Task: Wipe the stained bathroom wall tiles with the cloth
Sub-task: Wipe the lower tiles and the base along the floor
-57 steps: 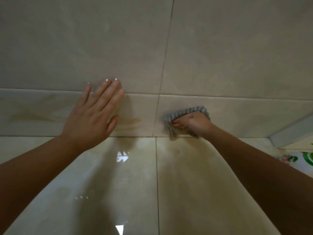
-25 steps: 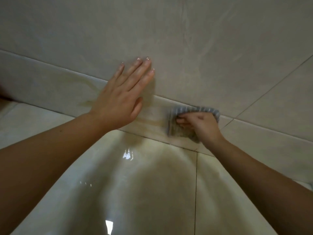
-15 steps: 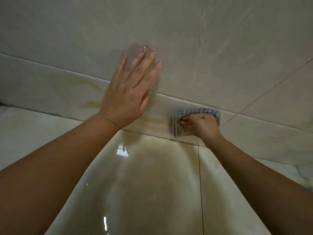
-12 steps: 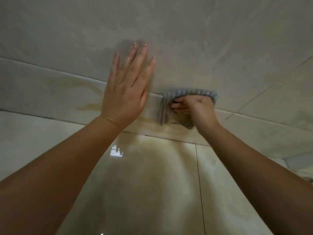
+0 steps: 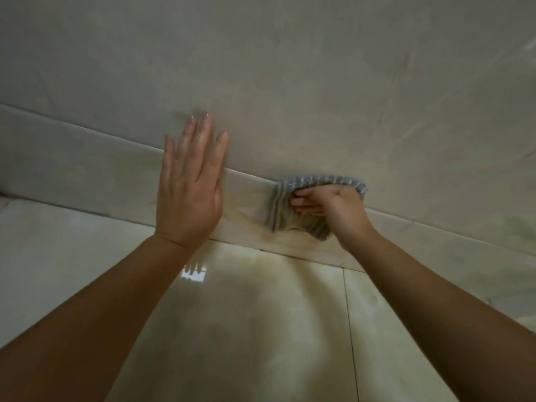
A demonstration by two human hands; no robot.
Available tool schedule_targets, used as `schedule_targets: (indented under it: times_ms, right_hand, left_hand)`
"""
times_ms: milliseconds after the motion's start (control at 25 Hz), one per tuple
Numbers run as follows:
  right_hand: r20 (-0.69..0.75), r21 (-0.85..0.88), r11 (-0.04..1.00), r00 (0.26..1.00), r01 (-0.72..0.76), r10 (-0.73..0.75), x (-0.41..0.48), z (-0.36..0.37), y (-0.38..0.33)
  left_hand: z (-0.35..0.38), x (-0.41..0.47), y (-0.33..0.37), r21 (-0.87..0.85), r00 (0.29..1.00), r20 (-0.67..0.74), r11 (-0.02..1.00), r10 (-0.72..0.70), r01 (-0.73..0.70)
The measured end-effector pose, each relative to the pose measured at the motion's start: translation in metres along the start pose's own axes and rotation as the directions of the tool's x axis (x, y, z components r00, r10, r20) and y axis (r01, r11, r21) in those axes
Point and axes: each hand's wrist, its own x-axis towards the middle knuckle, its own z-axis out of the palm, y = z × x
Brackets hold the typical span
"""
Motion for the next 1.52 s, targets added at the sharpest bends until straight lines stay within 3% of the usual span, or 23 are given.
schedule_targets:
  times_ms: [160,280,400,520,680,760,880,920,1000,1040,1080,1240,1400,1480,1520]
  right_hand:
    - [0.216,-0.046,0.997,0.973,-0.068,0.076,0.012,0.060,0.036]
    - [0.187,-0.162,0.981,0.973,-0.108,0.138,0.006,0.056,0.056]
    - [0.141,-0.010,1.000,0.990,0.023,-0.021,0.003,0.043,0.017]
    - [0.232,0.071,0.986,0.959,0.149,-0.161,0.006,0.064,-0.008]
    - [0.407,-0.244,0.961,0.913,0.126,-0.016,0.019,0.074,0.060]
    - [0.375,-0.478,0.874,0.921,0.092,0.108,0.027,0.035,0.092]
    - [0.206,-0.682,0.731,0.949,-0.037,0.240,0.036,-0.043,0.123]
    - [0.177,-0.794,0.608,0.949,-0.020,0.262,0.039,-0.064,0.130]
    - [0.200,-0.962,0.242,0.926,0.124,0.320,0.043,-0.090,0.140]
    - [0.199,-0.978,0.129,0.925,0.165,0.325,0.045,-0.094,0.142]
    - [0.187,-0.981,0.114,0.926,0.157,0.327,0.047,-0.093,0.142]
    - [0.362,-0.911,0.294,0.904,0.290,0.229,0.045,-0.036,0.115]
    - [0.516,-0.697,0.604,0.855,0.386,0.048,0.033,0.037,0.085]
    - [0.532,-0.649,0.667,0.845,0.367,0.053,0.035,0.033,0.094]
    - [0.542,-0.672,0.641,0.837,0.372,0.083,0.035,0.021,0.102]
  left_hand:
    - [-0.019,-0.001,-0.017,0.047,0.997,0.076,0.999,-0.026,0.022]
    - [-0.032,0.002,-0.027,0.040,0.994,0.104,0.999,-0.030,0.026]
    - [-0.037,-0.002,-0.032,0.047,0.992,0.124,0.999,-0.021,0.015]
    - [-0.033,-0.005,-0.026,0.063,0.989,0.146,0.998,-0.008,-0.001]
    - [-0.029,-0.009,-0.013,0.088,0.972,0.225,0.992,0.065,-0.086]
    - [-0.028,-0.014,-0.012,0.103,0.964,0.254,0.990,0.072,-0.101]
    - [-0.027,-0.019,-0.015,0.127,0.961,0.270,0.987,0.059,-0.096]
    - [-0.026,-0.018,-0.015,0.129,0.961,0.270,0.987,0.057,-0.094]
    - [-0.024,-0.014,-0.010,0.118,0.962,0.265,0.988,0.063,-0.097]
    - [-0.024,-0.013,-0.006,0.109,0.962,0.262,0.988,0.075,-0.106]
    - [-0.023,-0.012,-0.003,0.102,0.961,0.262,0.987,0.092,-0.123]
    - [-0.023,-0.016,0.006,0.099,0.945,0.292,0.978,0.150,-0.186]
    - [-0.018,-0.013,0.018,0.098,0.931,0.309,0.967,0.193,-0.233]
    - [-0.015,-0.013,0.026,0.095,0.932,0.307,0.968,0.194,-0.233]
    - [-0.013,-0.014,0.029,0.094,0.931,0.306,0.967,0.198,-0.237]
